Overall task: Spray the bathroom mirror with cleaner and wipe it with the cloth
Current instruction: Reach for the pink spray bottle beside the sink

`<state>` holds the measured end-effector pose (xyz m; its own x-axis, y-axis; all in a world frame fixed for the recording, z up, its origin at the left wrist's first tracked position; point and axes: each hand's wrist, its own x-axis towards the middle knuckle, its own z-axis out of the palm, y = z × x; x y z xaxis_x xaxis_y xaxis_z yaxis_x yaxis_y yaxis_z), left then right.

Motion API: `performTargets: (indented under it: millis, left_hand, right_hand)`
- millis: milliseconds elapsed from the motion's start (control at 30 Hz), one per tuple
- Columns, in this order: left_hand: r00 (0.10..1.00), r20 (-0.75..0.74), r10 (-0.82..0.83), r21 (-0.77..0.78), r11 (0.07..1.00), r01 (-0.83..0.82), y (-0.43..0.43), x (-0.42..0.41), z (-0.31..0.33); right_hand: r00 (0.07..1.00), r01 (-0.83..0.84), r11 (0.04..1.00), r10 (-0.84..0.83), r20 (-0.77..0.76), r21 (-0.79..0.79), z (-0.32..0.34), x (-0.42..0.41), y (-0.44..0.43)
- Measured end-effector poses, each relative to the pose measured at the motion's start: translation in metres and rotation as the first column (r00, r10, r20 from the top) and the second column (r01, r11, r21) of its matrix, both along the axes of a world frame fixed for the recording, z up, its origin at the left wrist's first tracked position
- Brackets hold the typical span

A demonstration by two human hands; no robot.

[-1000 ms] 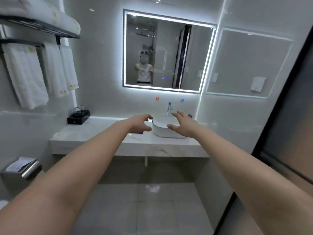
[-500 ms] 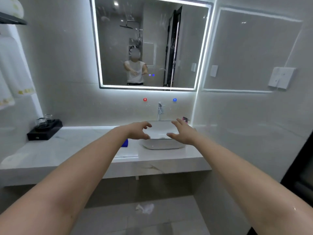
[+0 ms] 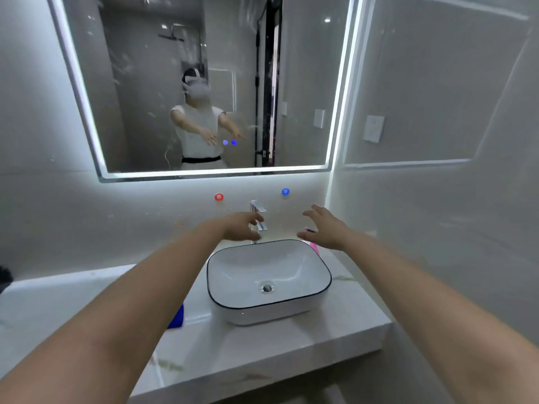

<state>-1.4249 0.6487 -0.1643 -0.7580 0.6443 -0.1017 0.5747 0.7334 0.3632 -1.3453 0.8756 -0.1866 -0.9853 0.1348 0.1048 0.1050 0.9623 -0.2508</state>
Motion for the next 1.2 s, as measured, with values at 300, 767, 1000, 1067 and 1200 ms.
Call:
performTargets:
  millis: [300,767,1000,1067,1200]
  left_hand:
    - [0.998,0.009,0.066,-0.061,0.996,-0.066,0.096,-0.143,-0.017]
    - [0.981,0.180,0.078,-0.009,0.997,-0.078,0.251,-0.277,-0.068]
    - [0.975,0.218,0.037,0.021,0.999,-0.042,0.286,-0.332,-0.098]
    - [0.971,0.239,0.007,-0.005,1.000,-0.006,0.293,-0.337,-0.118]
    - [0.957,0.287,-0.041,-0.043,0.998,0.056,0.304,-0.345,-0.166]
  right_hand:
    - [0.988,-0.148,0.987,0.145,0.044,0.066,-0.012,-0.147,0.101]
    - [0.976,-0.102,0.990,0.081,0.201,0.099,-0.058,-0.314,0.252]
    - [0.987,-0.050,0.990,0.069,0.146,-0.129,-0.110,-0.341,0.263]
    - [0.989,-0.007,0.985,0.033,0.142,-0.175,-0.122,-0.342,0.265]
    - [0.988,0.075,0.970,-0.040,0.150,-0.230,-0.161,-0.339,0.267]
